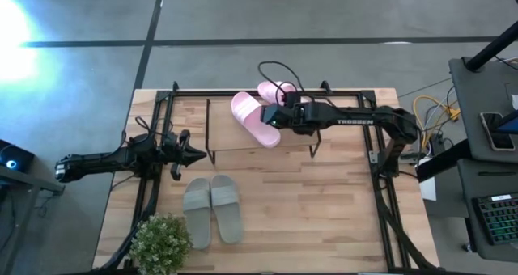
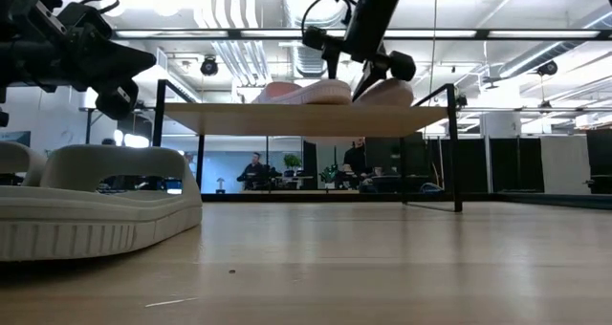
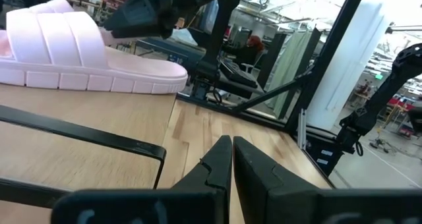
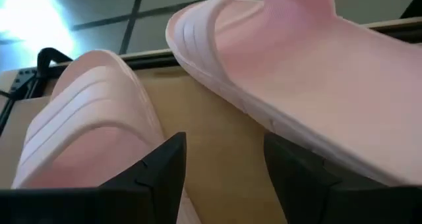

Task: Pick and place slides into the shelf
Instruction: Put the pink slide on the shelf, then adjust the pink slides on the shelf

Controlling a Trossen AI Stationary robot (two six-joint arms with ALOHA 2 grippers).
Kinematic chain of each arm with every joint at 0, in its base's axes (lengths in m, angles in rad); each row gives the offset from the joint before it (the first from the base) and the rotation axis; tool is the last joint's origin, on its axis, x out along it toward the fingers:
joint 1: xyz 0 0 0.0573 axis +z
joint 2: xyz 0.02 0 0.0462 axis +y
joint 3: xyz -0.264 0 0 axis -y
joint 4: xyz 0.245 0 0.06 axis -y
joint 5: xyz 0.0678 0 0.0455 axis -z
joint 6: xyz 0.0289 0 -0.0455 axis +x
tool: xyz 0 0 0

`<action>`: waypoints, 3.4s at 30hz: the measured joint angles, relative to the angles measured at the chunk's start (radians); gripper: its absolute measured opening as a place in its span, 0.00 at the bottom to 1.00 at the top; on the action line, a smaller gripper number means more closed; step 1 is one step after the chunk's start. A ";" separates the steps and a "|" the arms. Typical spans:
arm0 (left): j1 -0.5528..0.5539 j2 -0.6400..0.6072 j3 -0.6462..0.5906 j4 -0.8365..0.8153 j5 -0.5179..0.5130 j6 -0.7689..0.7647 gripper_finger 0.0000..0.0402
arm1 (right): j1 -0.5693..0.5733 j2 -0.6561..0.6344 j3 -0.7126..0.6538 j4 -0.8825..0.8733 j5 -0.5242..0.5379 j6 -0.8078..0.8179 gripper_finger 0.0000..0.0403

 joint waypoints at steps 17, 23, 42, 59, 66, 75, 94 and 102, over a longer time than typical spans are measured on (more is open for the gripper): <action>0.000 0.001 0.000 0.000 0.000 0.000 0.00 | 0.013 -0.182 0.012 -0.115 -0.021 -0.131 0.44; 0.000 0.001 0.000 0.000 0.000 0.000 0.00 | 0.005 -0.201 0.012 -0.260 -0.063 -0.171 0.23; 0.000 0.001 0.000 0.000 0.000 0.000 0.00 | -0.214 -0.095 0.010 -0.286 -0.252 -0.707 0.02; 0.000 0.002 0.000 0.000 0.000 0.000 0.00 | -0.118 -0.042 0.011 -0.297 -0.341 -0.759 0.02; 0.000 0.001 0.000 0.000 0.000 0.000 0.00 | -0.027 -0.043 0.037 -0.293 -0.378 -0.715 0.02; 0.000 0.001 0.000 0.000 0.000 0.000 0.00 | 0.058 -0.043 0.046 -0.326 -0.374 -0.632 0.02; 0.000 0.000 0.000 0.000 0.000 0.000 0.00 | 0.173 -0.056 0.045 -0.436 -0.286 -0.491 0.02; 0.000 0.001 0.000 0.000 0.000 0.000 0.00 | 0.179 -0.077 0.170 -0.427 -0.242 -0.524 0.02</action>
